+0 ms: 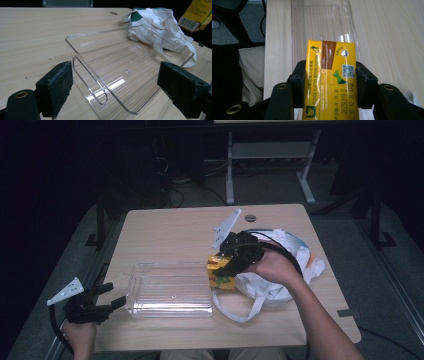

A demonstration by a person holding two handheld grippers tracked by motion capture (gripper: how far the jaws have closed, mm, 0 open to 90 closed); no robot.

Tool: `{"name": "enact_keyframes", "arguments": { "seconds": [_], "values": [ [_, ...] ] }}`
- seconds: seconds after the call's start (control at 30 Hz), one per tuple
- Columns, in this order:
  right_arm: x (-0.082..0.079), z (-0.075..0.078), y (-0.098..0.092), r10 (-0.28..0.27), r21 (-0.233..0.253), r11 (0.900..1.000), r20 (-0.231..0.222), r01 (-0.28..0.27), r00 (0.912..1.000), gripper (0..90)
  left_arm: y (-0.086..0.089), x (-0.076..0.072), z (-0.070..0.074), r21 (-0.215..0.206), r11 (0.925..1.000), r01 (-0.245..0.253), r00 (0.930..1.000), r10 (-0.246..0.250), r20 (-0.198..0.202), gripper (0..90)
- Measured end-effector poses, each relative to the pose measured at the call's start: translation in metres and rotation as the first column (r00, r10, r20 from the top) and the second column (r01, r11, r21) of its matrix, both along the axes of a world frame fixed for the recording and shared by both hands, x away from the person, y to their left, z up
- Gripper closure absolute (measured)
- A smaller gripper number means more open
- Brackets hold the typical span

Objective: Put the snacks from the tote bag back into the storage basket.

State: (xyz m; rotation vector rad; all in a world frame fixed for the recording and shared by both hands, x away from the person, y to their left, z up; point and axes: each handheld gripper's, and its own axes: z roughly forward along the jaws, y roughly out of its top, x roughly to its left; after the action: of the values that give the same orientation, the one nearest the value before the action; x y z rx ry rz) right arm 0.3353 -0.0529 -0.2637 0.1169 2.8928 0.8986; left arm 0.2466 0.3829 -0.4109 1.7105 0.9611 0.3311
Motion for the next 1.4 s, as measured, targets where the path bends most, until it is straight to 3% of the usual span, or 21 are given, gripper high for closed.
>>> {"name": "enact_keyframes", "arguments": {
  "seconds": [0.37, 0.5, 1.4],
  "values": [
    [-0.004, -0.002, 0.016, 0.034, 0.000, 0.999, -0.005, -0.034, 0.9994, 51.9, 0.001, 0.000, 0.000, 0.000, 1.0000, -0.001, 1.0000, 0.001, 0.000, 12.8],
    [-0.006, -0.004, 0.022, 0.042, -0.016, 0.999, 0.015, -0.041, 0.9990, 51.8, 0.001, 0.000, 0.000, 0.002, 1.0000, -0.001, 1.0000, 0.001, 0.000, 12.7],
    [-0.008, -0.016, 0.052, 0.090, 0.004, 0.996, -0.025, -0.090, 0.9956, 51.8, 0.002, 0.000, 0.000, -0.002, 1.0000, -0.003, 1.0000, 0.003, 0.005, 12.8]
  ]
}}
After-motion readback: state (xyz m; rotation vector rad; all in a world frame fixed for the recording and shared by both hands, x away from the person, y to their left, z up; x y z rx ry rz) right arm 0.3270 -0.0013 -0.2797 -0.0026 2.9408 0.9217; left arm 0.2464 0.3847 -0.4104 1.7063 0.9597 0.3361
